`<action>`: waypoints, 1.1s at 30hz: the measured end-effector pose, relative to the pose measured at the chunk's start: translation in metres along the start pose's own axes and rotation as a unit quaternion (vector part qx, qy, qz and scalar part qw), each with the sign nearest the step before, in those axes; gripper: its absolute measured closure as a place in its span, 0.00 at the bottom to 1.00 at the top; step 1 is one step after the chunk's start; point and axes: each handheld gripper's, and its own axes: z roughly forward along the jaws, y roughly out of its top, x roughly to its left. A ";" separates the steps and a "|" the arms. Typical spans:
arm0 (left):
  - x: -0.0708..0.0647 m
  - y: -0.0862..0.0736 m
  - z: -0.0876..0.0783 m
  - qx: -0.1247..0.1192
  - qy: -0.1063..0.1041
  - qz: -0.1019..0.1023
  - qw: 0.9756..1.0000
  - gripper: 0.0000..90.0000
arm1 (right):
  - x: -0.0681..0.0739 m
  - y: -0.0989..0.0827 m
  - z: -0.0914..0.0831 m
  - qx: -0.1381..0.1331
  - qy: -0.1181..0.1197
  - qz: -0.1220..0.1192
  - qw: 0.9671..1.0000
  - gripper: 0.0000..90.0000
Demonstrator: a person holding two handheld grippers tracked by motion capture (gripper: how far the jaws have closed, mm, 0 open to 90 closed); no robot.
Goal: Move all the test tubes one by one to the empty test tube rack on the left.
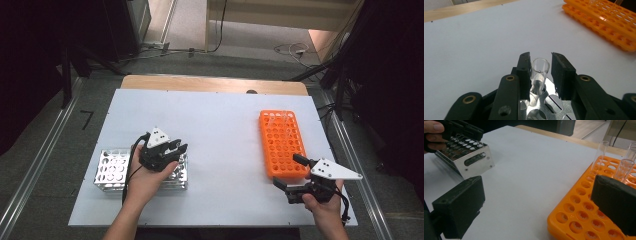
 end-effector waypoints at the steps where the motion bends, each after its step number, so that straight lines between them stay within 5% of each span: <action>1: 0.000 0.000 0.000 -0.002 -0.002 0.001 1.000 0.74 | 0.000 0.000 0.000 0.000 0.000 0.000 1.000 0.00; 5: 0.002 0.000 -0.004 -0.013 -0.008 -0.002 1.000 0.68 | 0.000 0.000 0.000 -0.001 0.001 -0.002 1.000 0.00; 16: 0.003 0.004 -0.021 -0.068 -0.048 -0.010 0.996 0.29 | -0.007 0.005 -0.002 -0.007 -0.008 0.009 1.000 0.00; 20: 0.002 0.004 -0.026 -0.080 -0.044 -0.008 0.996 0.16 | -0.012 0.008 -0.002 -0.011 -0.014 0.011 1.000 0.00; 33: -0.009 0.002 -0.035 -0.099 -0.074 -0.002 0.992 0.00 | -0.047 0.016 0.015 0.006 -0.062 0.022 0.998 0.00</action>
